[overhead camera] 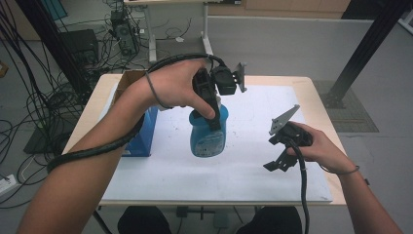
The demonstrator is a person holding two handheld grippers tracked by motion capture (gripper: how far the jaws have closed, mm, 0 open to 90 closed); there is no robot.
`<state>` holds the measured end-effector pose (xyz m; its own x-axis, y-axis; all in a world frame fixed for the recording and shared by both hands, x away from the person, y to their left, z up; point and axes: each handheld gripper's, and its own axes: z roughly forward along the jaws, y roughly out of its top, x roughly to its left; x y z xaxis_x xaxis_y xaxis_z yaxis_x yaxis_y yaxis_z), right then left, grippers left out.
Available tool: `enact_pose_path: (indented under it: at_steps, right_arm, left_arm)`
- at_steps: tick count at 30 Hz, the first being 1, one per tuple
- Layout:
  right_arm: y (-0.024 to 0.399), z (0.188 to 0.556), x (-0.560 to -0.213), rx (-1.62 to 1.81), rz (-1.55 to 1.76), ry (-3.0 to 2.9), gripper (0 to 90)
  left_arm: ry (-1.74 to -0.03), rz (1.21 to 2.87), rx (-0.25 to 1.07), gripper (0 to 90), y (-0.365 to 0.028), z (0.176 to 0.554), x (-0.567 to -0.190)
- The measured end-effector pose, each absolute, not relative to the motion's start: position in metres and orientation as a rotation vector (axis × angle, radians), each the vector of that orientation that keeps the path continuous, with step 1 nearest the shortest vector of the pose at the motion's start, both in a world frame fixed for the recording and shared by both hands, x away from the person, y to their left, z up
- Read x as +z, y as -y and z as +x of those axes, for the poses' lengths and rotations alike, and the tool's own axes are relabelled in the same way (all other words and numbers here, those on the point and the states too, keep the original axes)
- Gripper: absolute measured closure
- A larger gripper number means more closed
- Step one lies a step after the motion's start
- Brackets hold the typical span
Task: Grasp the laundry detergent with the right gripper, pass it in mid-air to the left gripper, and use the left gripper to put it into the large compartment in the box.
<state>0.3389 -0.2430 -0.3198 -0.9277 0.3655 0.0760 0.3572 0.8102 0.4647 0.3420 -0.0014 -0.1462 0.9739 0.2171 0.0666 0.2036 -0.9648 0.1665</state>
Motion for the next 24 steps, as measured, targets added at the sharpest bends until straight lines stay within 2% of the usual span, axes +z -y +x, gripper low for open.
enact_pose_path:
  at_steps: [11, 24]
  right_arm:
    - [0.250, 0.346, -0.331, 0.462, 0.683, -3.023, 2.4]
    - [0.247, 0.351, -0.336, 0.448, 0.696, -3.012, 2.4]
  left_arm:
    - [-0.370, 2.970, 0.131, 37.7, -0.004, 0.346, -0.146]
    - [-0.466, 2.967, 0.150, 37.7, -0.011, 0.356, -0.132]
